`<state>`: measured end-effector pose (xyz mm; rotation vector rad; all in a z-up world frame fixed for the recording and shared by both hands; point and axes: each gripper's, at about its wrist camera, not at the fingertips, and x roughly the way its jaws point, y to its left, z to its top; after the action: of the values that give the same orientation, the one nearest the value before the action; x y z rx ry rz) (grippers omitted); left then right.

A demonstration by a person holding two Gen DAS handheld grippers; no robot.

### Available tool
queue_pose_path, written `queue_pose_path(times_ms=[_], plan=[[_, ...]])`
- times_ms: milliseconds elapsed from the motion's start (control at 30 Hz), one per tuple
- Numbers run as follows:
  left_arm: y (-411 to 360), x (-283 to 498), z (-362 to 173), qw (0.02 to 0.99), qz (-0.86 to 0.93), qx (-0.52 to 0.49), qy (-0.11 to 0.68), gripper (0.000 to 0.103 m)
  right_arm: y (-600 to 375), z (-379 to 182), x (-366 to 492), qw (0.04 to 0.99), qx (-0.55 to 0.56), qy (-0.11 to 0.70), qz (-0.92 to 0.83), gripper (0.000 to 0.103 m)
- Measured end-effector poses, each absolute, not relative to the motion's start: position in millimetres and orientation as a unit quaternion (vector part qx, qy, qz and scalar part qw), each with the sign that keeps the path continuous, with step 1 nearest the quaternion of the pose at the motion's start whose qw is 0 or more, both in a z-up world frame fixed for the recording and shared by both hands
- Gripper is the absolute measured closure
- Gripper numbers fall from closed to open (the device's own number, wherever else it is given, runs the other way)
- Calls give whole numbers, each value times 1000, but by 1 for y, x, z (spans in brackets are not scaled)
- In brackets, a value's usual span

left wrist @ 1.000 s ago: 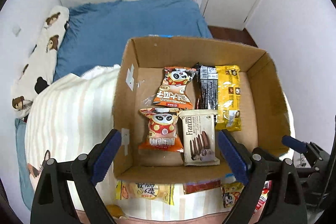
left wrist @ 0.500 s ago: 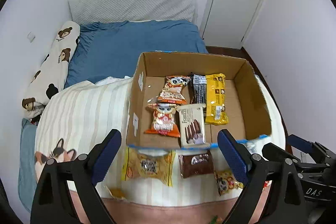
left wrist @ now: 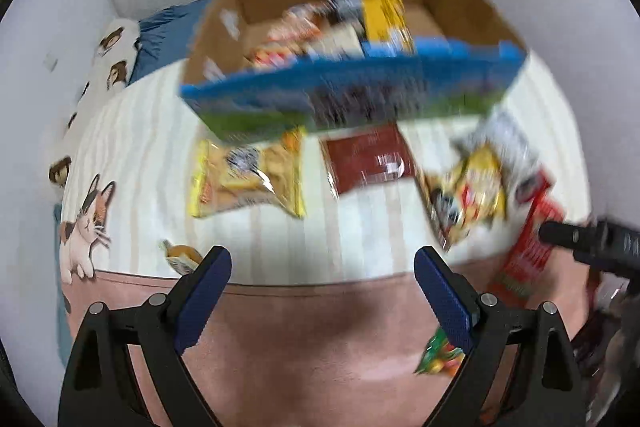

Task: Organize snacks
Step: 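Grasp the yellow GUOBA bag with the left tool while the right tool grasps a red spicy strip pack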

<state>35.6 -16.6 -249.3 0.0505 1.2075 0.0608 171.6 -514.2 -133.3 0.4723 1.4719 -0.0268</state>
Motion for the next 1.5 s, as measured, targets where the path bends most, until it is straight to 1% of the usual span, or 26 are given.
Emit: queue_pose_path(times_ms=[133, 200, 233, 267, 333, 367, 600, 667, 700, 800, 867, 900, 933, 1100, 1200, 1400, 1467, 1500], plan=[[-41, 41, -270, 816, -1, 77, 572, 9, -526, -179, 171, 699, 250, 668, -50, 5], [-56, 47, -275, 817, -22, 105, 567, 9, -523, -192, 173, 702, 244, 667, -60, 8], [-65, 51, -277, 816, -35, 124, 563, 9, -523, -196, 175, 705, 234, 667, -62, 15], [-76, 55, -279, 815, -52, 153, 556, 9, -522, -198, 176, 709, 216, 668, -67, 30], [-95, 62, -282, 809, -78, 199, 547, 9, -527, -198, 172, 719, 195, 665, -64, 46], [-104, 67, -285, 802, -91, 220, 547, 9, -533, -198, 169, 718, 203, 663, -55, 48], [-161, 100, -315, 739, -183, 304, 572, 9, -567, -201, 147, 700, 206, 683, -28, 49], [-169, 111, -321, 731, -194, 302, 580, 9, -571, -203, 145, 697, 210, 686, -24, 48], [-171, 117, -322, 730, -202, 289, 586, 10, -571, -205, 145, 694, 211, 688, -17, 48], [-169, 131, -322, 727, -216, 229, 611, 29, -572, -211, 145, 689, 221, 691, -14, 46], [-163, 137, -323, 729, -205, 185, 626, 29, -571, -215, 145, 688, 223, 691, -16, 45], [-158, 138, -322, 730, -200, 164, 633, 34, -570, -216, 146, 689, 221, 691, -16, 45], [-153, 138, -324, 728, -194, 142, 643, 42, -571, -217, 147, 691, 217, 689, -16, 45], [-117, 120, -332, 724, -131, 35, 676, 42, -547, -218, 148, 701, 182, 689, 10, 47], [-90, 98, -335, 719, -86, -21, 690, 42, -521, -218, 145, 706, 140, 693, 43, 47], [-52, 64, -337, 717, -38, -84, 691, 42, -475, -214, 145, 713, 50, 694, 84, 47], [-42, 67, -341, 713, -31, -107, 692, 42, -465, -214, 145, 715, 38, 693, 91, 44], [-39, 67, -342, 713, -31, -115, 690, 42, -462, -215, 146, 714, 43, 693, 91, 40]])
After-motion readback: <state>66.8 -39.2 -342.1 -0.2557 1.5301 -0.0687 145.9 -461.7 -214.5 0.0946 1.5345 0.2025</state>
